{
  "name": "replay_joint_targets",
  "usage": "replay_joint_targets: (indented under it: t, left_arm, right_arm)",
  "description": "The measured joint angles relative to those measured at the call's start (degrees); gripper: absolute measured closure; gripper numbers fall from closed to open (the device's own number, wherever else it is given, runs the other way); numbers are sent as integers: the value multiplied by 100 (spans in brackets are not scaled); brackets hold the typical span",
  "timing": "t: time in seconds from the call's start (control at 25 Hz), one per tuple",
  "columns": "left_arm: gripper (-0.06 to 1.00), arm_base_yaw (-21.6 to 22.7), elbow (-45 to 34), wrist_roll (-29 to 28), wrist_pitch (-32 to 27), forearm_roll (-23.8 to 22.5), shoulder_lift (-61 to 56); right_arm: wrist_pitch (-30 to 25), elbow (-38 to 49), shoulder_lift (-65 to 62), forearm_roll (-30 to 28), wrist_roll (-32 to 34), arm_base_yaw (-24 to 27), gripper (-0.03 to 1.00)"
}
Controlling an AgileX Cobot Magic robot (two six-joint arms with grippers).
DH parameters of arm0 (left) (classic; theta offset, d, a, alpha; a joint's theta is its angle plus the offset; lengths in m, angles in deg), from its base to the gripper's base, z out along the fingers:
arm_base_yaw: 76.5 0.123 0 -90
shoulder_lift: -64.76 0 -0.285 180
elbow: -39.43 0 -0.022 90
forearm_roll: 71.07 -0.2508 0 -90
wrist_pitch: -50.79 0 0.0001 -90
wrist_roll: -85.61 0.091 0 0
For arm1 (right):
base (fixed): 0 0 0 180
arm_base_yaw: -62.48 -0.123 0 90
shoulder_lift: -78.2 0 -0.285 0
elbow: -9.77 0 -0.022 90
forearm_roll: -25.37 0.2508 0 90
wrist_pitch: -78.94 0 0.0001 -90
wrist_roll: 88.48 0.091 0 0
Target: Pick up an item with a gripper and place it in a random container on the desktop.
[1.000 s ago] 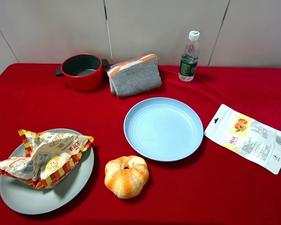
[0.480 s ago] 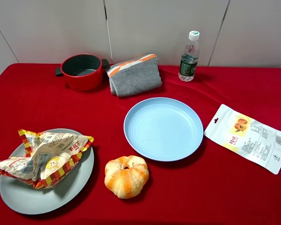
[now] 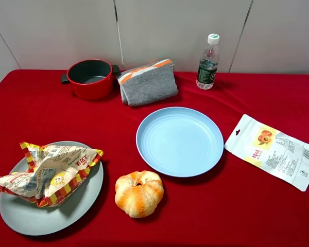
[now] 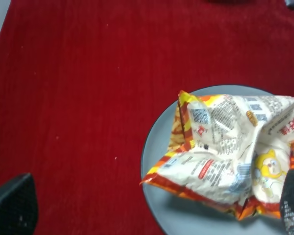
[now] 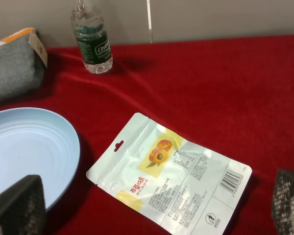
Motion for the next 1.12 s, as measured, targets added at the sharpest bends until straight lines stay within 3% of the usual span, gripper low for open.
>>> replay_joint_targets:
  t: [1.12]
  left_arm:
    - [-5,-195,-7,0,0,50,-86]
  right_arm:
    - [0,0,0,0,0,0,28]
